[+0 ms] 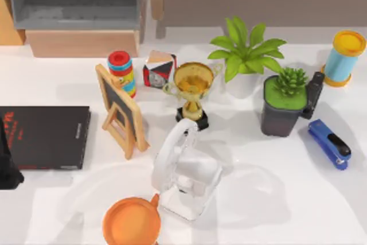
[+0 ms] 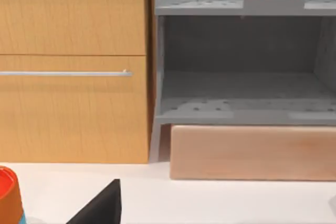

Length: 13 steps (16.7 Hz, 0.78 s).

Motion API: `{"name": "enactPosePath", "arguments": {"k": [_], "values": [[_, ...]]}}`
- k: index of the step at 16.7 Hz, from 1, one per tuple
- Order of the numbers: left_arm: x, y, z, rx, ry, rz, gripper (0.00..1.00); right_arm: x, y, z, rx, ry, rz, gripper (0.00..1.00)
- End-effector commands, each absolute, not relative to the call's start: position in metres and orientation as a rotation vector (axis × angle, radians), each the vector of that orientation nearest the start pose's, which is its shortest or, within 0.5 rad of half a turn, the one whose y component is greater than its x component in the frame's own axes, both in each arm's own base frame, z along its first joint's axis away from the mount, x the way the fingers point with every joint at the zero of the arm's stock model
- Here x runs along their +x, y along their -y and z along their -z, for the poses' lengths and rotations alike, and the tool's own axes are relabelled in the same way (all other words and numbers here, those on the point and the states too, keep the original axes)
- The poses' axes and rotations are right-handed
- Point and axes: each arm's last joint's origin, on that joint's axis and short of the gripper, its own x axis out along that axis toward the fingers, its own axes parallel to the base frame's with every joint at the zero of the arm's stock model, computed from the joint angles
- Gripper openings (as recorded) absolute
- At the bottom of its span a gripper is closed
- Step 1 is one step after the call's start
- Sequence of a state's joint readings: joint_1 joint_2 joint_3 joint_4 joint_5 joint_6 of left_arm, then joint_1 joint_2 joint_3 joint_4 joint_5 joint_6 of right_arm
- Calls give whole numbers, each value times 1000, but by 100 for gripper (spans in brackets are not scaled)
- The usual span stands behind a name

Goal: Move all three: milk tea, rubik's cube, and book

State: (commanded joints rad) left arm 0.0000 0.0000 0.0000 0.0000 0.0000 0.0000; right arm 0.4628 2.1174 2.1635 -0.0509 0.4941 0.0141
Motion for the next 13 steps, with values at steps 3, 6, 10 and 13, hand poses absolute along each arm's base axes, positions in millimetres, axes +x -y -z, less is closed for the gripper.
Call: {"name": "enactPosePath", "arguments": {"k": [3, 6, 10, 13], "values": [[106, 1, -160, 0, 0, 0, 100, 451, -218, -396, 0, 1, 7, 0], [106, 1, -160, 0, 0, 0, 100, 451, -218, -396, 0, 1, 7, 15], [106, 1, -160, 0, 0, 0, 100, 451, -218, -396, 0, 1, 7, 45], [106, 1, -160, 0, 0, 0, 100, 451, -218, -396, 0, 1, 7, 68]]}}
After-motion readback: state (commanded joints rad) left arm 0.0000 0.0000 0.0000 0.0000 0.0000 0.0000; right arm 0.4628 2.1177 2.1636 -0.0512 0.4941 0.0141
